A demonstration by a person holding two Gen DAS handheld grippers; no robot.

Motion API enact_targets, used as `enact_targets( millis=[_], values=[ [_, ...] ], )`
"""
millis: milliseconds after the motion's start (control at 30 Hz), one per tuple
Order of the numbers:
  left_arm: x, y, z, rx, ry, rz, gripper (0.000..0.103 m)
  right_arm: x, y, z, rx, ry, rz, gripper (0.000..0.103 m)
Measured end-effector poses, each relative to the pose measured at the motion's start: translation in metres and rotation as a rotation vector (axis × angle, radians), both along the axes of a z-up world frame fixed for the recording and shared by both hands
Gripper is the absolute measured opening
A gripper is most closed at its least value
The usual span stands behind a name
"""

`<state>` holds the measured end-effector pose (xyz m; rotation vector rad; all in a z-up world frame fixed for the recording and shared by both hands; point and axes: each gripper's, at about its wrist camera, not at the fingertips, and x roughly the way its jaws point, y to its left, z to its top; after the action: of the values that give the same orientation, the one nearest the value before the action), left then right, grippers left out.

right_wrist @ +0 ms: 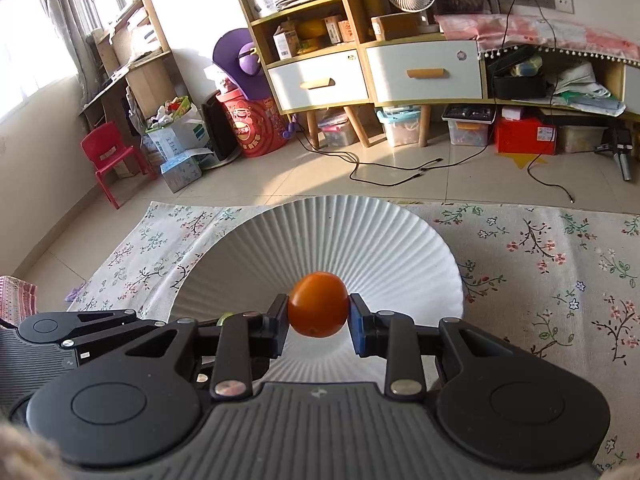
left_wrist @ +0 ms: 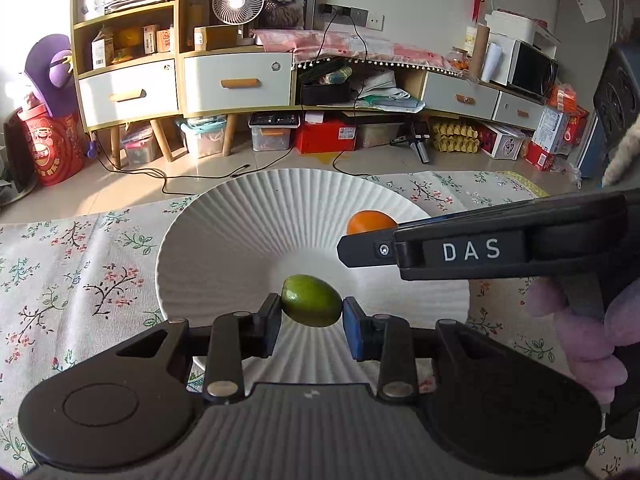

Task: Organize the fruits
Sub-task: 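Carry the green lime and orange tomato in both grippers over the white bowl, then open both grippers to drop the lime and tomato into the bowl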

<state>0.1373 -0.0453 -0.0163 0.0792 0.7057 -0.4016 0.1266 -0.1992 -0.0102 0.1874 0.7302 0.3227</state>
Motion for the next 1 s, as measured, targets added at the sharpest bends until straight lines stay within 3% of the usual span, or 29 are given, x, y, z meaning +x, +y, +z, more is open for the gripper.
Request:
enact_targets(
  millis=[700, 867, 1000],
  values=[
    [0.017, -0.004, -0.013, -0.044, -0.001, -0.028, 0.029, 0.02, 0.003, -0.012, -0.012, 0.038, -0.009, 0.03],
    [0.011, -0.002, -0.008, -0.054, -0.013, -0.051, 0.052, 0.019, 0.004, -0.007, -0.004, 0.03, -0.02, 0.043],
    [0.005, 0.003, -0.002, -0.056, -0.022, -0.048, 0.063, 0.013, 0.006, 0.002, -0.01, 0.003, -0.017, 0.056]
  ],
)
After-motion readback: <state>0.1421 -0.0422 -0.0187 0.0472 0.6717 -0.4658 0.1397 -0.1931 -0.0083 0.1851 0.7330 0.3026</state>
